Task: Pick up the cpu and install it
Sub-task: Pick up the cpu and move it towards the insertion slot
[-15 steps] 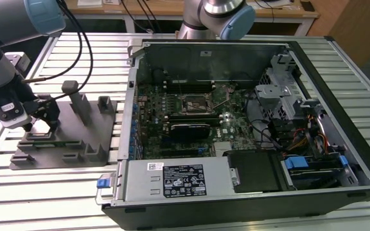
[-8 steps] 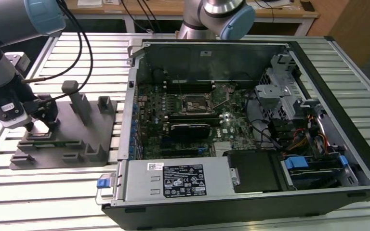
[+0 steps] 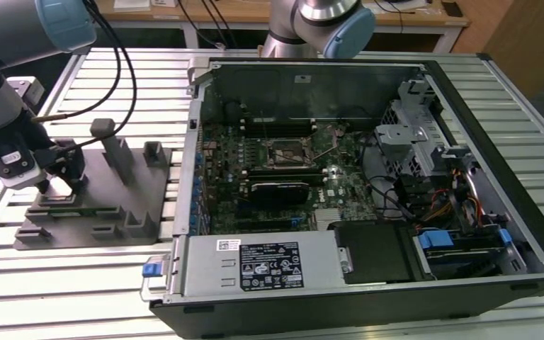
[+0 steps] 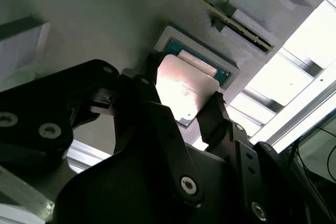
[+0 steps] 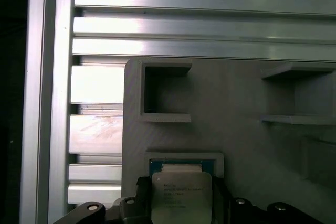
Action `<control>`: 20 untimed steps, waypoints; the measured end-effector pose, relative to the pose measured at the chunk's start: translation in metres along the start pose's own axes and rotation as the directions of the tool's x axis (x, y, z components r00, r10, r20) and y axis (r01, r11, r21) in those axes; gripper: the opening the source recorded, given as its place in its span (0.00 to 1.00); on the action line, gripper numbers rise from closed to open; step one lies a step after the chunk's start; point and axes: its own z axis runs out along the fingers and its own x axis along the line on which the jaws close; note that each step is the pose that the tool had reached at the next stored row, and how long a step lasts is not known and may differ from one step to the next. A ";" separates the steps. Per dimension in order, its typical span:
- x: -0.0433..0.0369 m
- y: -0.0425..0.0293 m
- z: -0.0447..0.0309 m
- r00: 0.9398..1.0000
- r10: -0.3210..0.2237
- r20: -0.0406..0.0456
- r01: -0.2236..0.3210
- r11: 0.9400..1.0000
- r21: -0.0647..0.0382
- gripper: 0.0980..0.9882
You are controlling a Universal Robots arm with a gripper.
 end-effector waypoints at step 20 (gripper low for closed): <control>-0.0001 0.0002 -0.0064 1.000 0.000 0.000 0.000 1.000 0.000 0.50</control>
